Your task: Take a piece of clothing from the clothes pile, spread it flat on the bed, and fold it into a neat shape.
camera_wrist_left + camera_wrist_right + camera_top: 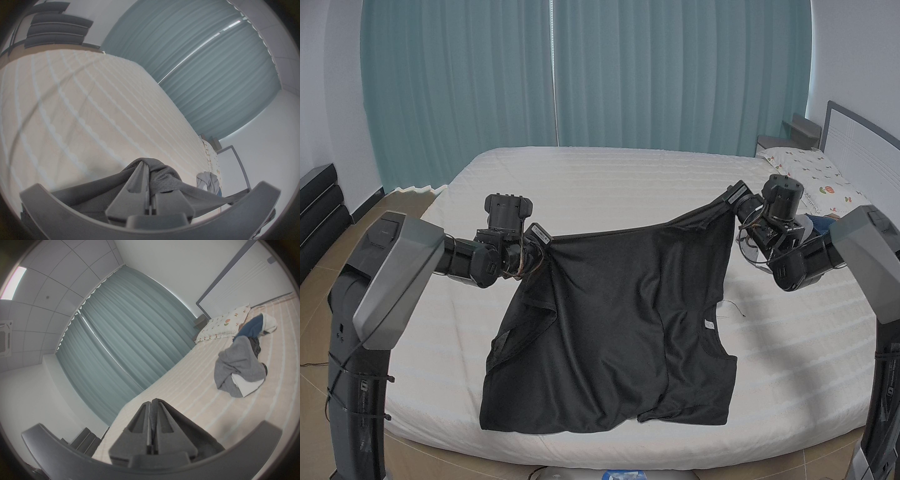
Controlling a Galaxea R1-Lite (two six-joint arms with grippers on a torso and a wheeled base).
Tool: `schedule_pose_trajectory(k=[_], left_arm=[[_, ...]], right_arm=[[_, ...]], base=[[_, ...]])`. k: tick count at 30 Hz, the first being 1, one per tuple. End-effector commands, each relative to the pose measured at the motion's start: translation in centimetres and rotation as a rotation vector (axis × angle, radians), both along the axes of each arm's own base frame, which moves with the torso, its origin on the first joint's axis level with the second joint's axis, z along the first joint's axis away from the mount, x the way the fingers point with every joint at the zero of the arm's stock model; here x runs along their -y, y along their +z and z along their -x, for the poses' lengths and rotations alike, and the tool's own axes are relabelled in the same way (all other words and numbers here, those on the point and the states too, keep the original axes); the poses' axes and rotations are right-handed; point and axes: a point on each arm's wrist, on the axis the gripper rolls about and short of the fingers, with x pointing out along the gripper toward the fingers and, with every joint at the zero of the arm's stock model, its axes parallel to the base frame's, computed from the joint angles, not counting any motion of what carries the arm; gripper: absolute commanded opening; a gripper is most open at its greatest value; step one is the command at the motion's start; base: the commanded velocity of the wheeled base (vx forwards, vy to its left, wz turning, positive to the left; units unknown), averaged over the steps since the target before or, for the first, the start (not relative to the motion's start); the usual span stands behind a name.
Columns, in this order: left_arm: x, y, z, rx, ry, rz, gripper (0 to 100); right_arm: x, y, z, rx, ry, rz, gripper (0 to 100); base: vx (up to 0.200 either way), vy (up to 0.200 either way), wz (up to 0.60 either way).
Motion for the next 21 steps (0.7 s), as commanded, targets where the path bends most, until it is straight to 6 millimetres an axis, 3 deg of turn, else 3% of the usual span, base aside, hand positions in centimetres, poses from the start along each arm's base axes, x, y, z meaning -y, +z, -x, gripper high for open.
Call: schedule_pose_trajectory(k=[1,4,5,10,12,17,21], left_arm=[[0.4,-4.5,-1.6,-0.063,0.023,0.012,0],[0.2,-5.4,-2.0,-0.077,0.034,0.014,0],[0.2,-5.6,-2.1,-0.080,0.038,0.014,100],[-0.1,-7.2,-2.6,-0.095,0.062,-0.003,100],[-0.4,-7.7,-2.9,-0.095,0.090,-0.018,100],[-1.7,-8.6,-3.1,-0.121,0.130,-0.082,100],[-2.8,-8.4,-3.2,-0.132,0.140,-0.112,100]], right_arm=[[-0.5,-6.0,-1.6,-0.100,-0.003,0.025,0],[-0.7,-8.1,-1.9,-0.142,0.000,0.036,0],[-0.9,-8.7,-1.9,-0.155,0.003,0.043,100],[-1.1,-13.5,-2.2,-0.250,0.012,0.133,100],[-0.9,-14.5,-2.2,-0.280,0.006,0.149,100],[0.2,-14.8,-2.3,-0.310,-0.031,0.152,100],[1.1,-13.8,-1.9,-0.324,-0.054,0.152,100]], base=[[0.000,0.000,0.00],[0.000,0.000,0.00],[0.000,0.000,0.00],[0.000,0.000,0.00],[0.000,0.000,0.00],[0.000,0.000,0.00],[0.000,0.000,0.00]])
